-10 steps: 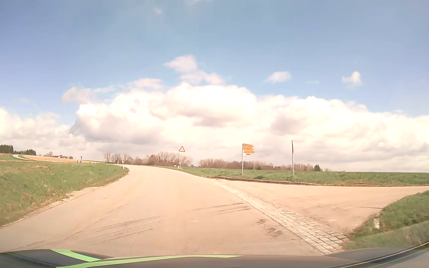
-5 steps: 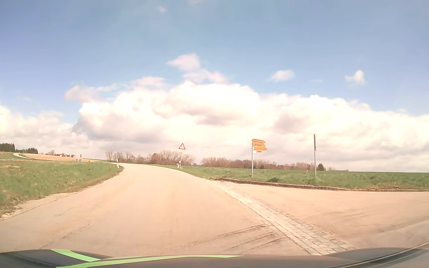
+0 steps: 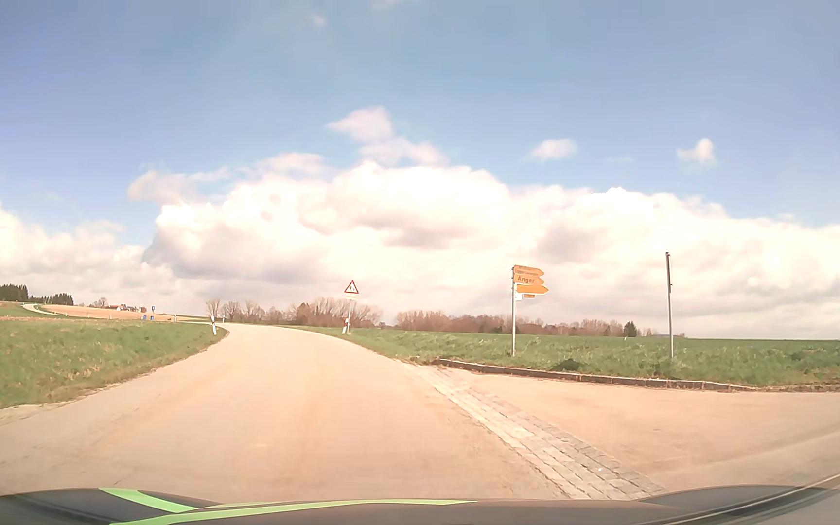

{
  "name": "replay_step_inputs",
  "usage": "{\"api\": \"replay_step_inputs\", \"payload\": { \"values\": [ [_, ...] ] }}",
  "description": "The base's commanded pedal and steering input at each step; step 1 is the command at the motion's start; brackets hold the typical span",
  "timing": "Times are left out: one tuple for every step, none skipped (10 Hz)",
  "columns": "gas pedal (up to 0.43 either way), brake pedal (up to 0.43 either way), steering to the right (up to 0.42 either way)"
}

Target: Follow the waypoints while adhering to traffic rules and regulations

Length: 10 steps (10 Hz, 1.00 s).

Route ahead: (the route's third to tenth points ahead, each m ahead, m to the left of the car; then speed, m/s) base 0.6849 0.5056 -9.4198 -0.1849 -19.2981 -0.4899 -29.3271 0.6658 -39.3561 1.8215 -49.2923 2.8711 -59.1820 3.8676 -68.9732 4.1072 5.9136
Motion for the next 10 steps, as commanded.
{"api": "replay_step_inputs", "payload": {
  "values": [
    [0.000,0.134,-0.001],
    [0.000,0.134,-0.001],
    [0.000,0.128,-0.004],
    [0.000,0.128,-0.005],
    [0.000,0.128,-0.005],
    [0.000,0.128,-0.001],
    [0.000,0.128,0.011],
    [0.000,0.134,0.024],
    [0.000,0.140,0.047],
    [0.000,0.165,0.082]
  ]
}}
